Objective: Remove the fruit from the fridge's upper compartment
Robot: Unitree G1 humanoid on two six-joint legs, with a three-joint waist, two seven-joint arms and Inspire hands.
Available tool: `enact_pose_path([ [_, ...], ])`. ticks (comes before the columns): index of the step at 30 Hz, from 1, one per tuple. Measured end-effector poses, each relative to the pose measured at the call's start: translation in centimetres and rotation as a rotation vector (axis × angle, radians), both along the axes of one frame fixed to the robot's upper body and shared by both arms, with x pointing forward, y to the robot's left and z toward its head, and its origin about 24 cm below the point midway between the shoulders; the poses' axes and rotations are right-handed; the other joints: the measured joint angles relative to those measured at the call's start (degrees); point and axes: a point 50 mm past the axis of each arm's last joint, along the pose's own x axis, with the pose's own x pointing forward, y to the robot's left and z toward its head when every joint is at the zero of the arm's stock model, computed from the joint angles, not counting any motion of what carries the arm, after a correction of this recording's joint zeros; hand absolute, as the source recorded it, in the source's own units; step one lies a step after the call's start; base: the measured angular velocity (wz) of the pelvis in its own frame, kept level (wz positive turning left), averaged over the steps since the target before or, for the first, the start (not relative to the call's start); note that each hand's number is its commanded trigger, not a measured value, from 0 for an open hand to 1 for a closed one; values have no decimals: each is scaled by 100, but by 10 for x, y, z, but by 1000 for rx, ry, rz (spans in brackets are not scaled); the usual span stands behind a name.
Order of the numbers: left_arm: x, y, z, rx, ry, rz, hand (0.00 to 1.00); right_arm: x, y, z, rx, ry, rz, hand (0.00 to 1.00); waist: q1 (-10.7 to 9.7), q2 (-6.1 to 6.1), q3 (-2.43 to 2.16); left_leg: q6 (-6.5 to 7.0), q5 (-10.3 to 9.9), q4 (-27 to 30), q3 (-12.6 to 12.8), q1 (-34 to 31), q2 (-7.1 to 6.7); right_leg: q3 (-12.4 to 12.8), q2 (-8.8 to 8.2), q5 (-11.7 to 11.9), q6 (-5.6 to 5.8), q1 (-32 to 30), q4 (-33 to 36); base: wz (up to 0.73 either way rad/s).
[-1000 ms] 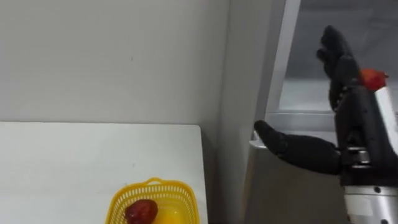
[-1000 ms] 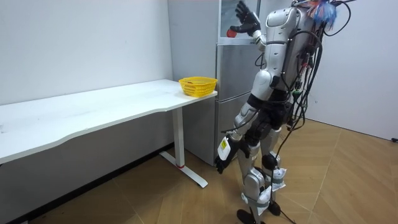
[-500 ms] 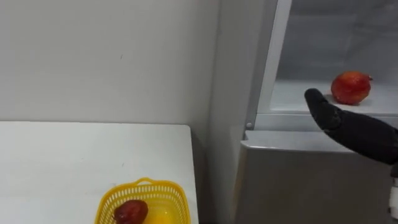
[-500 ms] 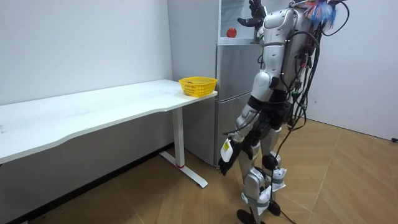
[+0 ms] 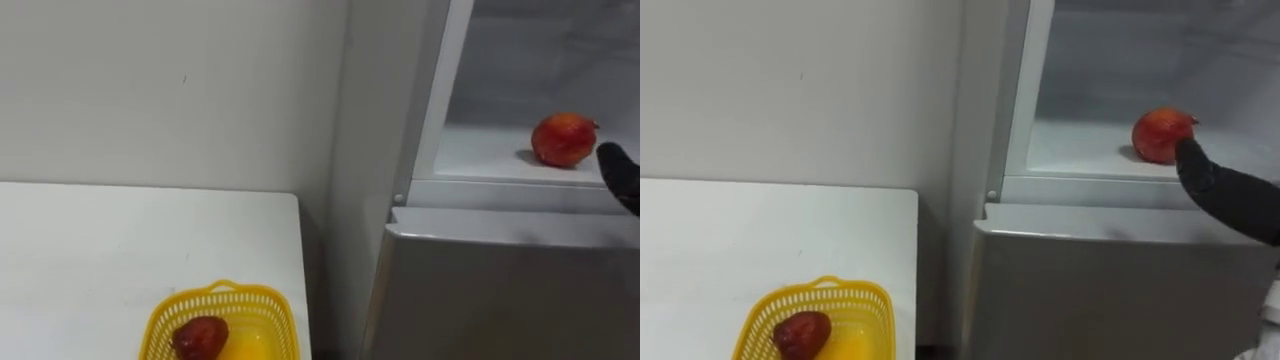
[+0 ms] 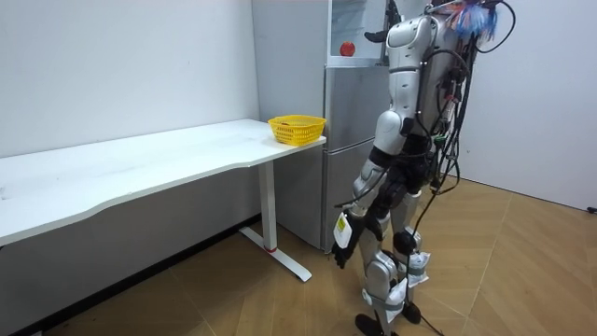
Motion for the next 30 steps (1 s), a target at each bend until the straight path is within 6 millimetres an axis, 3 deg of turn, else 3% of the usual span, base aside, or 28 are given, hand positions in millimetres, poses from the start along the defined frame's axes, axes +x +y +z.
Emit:
enact_pose_path([
  [1, 0, 0, 0, -3, 2, 1, 0, 1, -4, 2, 4, 4, -7, 0, -13, -31, -23, 0, 0, 9, -35, -1, -4, -45, -6, 0, 0, 5, 0, 12],
  [5, -4, 1, 0, 0, 7, 6, 0, 3, -13, 9, 13, 12, -4, 0, -8, -46, -27, -2, 1, 6, -83, -1, -6, -105, -10, 0, 0, 14, 14, 8],
  [11, -8, 4, 1, 10, 21, 12, 0, 13, -30, 8, 3, 76, -59, 0, 12, -165, 37, -9, 4, 24, -120, 29, 3, -127, -8, -1, -1, 90, 13, 2],
  [14, -5, 6, 1, 11, 17, 10, 0, 24, -39, 6, 31, 126, -66, 0, 50, -211, 45, -15, -5, 21, -122, -4, -4, -119, -11, -2, -2, 74, 14, 0],
  [21, -5, 14, 4, 20, 30, 5, 0, 36, -44, 2, 36, 214, -21, 0, 220, -236, 11, -17, -3, 125, -150, -50, -8, -136, -12, -2, -7, 67, 2, 3],
  [30, 3, 14, 8, 20, -10, -8, 0, 51, -43, -6, 92, 311, 52, 0, 293, -210, -11, -15, -1, 165, -304, -182, -41, -339, -86, -3, -5, 8, 17, 9],
])
